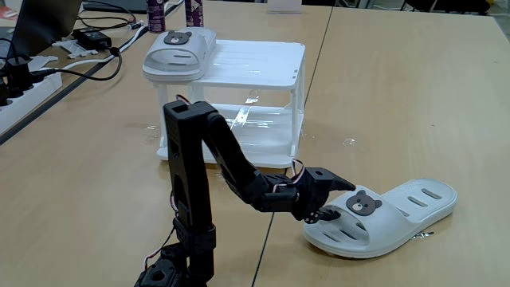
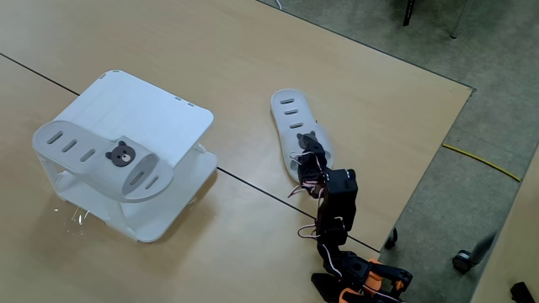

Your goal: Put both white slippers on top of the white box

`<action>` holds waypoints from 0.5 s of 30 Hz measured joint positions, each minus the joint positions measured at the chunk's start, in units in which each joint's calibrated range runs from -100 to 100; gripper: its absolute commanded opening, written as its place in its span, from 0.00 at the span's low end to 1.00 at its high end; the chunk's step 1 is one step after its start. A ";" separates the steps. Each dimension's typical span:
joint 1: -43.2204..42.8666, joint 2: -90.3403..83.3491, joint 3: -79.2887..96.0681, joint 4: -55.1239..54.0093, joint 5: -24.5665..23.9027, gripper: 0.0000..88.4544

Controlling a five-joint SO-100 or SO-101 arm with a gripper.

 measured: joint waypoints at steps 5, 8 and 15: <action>0.00 7.01 -8.00 0.00 0.00 0.31; 0.00 11.79 -13.48 0.00 0.00 0.31; 1.65 19.38 -23.90 0.00 0.00 0.13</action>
